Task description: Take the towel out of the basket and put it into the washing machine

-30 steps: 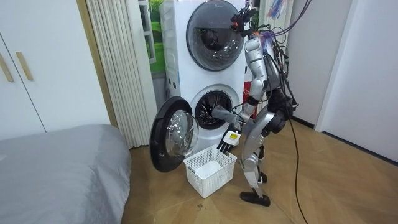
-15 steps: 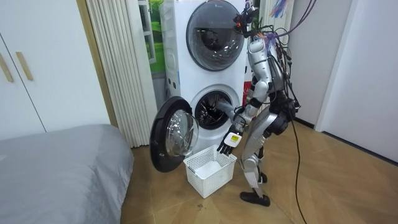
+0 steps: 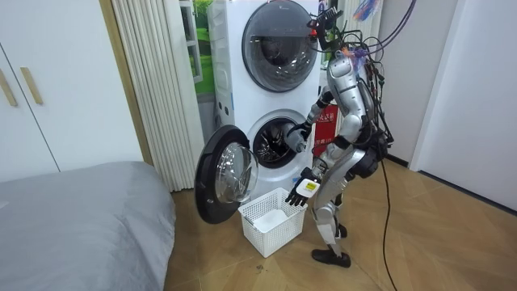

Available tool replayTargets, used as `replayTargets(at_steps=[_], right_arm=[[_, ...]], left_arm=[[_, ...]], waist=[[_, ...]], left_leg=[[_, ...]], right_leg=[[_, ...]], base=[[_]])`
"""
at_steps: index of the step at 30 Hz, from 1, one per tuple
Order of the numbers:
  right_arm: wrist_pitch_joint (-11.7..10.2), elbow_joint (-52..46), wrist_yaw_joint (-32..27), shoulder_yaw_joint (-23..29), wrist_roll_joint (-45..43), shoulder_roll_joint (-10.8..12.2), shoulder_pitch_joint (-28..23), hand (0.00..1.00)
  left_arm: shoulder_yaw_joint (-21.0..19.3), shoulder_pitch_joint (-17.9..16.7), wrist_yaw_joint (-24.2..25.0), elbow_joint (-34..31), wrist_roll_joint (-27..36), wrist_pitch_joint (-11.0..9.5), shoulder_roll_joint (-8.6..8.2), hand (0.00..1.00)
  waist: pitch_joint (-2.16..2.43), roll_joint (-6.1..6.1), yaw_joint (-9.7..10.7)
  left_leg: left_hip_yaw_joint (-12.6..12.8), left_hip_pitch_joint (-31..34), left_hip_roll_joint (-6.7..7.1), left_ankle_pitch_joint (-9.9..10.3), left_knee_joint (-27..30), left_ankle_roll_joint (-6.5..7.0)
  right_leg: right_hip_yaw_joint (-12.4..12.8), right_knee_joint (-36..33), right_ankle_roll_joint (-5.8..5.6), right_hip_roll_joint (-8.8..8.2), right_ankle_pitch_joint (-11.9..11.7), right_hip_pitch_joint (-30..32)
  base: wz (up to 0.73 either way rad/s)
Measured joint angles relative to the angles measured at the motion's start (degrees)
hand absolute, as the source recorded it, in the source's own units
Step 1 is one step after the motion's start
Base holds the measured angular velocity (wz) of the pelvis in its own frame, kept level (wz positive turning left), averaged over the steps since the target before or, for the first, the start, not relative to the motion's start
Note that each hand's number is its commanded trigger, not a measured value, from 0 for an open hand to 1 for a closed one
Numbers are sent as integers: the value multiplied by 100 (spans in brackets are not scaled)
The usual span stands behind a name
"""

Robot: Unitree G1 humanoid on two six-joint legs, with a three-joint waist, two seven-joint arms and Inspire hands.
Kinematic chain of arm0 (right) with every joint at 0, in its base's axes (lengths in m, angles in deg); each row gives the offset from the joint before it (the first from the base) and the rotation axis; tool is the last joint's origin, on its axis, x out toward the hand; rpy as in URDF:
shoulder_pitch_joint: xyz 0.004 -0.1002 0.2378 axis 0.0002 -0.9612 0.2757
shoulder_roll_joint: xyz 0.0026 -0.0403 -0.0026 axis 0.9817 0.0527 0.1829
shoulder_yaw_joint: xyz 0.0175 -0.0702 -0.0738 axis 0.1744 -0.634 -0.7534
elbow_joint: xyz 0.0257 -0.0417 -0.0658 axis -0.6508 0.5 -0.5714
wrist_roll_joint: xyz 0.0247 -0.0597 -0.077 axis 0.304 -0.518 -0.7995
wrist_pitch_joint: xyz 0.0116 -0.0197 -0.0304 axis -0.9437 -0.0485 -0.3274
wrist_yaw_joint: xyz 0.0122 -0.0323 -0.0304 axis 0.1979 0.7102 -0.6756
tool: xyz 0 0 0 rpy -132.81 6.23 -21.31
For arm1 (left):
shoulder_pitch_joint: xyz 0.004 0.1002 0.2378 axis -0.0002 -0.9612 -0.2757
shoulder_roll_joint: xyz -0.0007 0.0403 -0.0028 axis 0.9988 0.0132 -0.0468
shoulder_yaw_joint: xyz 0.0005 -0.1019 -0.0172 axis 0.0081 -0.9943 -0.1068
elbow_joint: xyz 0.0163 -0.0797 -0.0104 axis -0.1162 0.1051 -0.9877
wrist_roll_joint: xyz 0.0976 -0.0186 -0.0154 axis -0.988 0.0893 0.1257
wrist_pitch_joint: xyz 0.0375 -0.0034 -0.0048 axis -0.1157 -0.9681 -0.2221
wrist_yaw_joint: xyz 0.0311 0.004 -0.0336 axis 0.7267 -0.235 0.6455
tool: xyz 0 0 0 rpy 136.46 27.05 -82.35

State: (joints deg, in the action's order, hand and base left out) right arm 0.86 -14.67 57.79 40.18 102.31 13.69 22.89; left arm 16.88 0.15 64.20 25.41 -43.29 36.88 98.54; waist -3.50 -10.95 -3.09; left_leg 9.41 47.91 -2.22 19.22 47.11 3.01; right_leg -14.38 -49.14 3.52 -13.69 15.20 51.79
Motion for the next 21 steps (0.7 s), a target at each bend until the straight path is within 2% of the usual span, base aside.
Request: replayTargets(at_steps=[3, 4, 6, 7, 10, 14, 19, 21], right_arm=[[170, 13, -202, 5, 305, 1, 182, 100], [206, 17, -279, 10, 366, 1, 230, 91], [278, 17, -557, 36, 564, 1, 425, 45], [280, 16, -624, 37, 636, 1, 445, 1], [280, 19, -937, 107, 860, 1, 523, 0], [280, 42, -1270, 482, 1426, 0, 555, 0], [274, 41, -1766, 977, 2121, -7, 678, 0], [197, 46, -2035, 1285, 2355, -14, 832, 0]], left_arm=[[-118, -75, -120, -31, -67, 2, -29, 0], [-145, -83, -135, -33, -67, 2, -46, 0], [-155, -70, -275, -34, -89, 0, -89, 0], [-153, -63, -311, -36, -122, 0, -98, 0], [-158, -16, -449, -40, -243, -4, -128, 0], [-143, -33, -608, -220, -387, -2, -208, 0], [-138, 37, -756, -269, -387, -5, -269, 0], [-118, 29, -877, -293, -390, -5, -293, 0]], waist=[[-1, -17, 169], [0, -18, 199], [-1, -17, 305], [0, -16, 303], [0, -16, 301], [-2, -8, 296], [-2, 0, 303], [-1, 18, 319]], left_leg=[[-7, 126, 20, -14, 78, 50], [-14, 145, 35, -19, 87, 60], [-8, 213, 104, -36, 101, 115], [-6, 234, 105, -29, 124, 127], [1, 313, 117, 6, 214, 186], [14, 366, 191, 58, 302, 271], [65, 449, 215, 129, 450, 345], [98, 454, 216, 146, 465, 363]], right_leg=[[-58, -64, -17, -36, 7, 64], [-52, -75, -30, -46, 10, 76], [-44, -127, -67, -131, 10, 151], [-34, -136, -77, -130, 9, 166], [0, -182, -138, -140, 12, 233], [1, -296, -227, -242, 68, 292], [9, -453, -290, -332, 144, 365], [18, -474, -314, -354, 159, 375]], base=[[14], [18], [11], [4], [0], [6], [5], [0]])
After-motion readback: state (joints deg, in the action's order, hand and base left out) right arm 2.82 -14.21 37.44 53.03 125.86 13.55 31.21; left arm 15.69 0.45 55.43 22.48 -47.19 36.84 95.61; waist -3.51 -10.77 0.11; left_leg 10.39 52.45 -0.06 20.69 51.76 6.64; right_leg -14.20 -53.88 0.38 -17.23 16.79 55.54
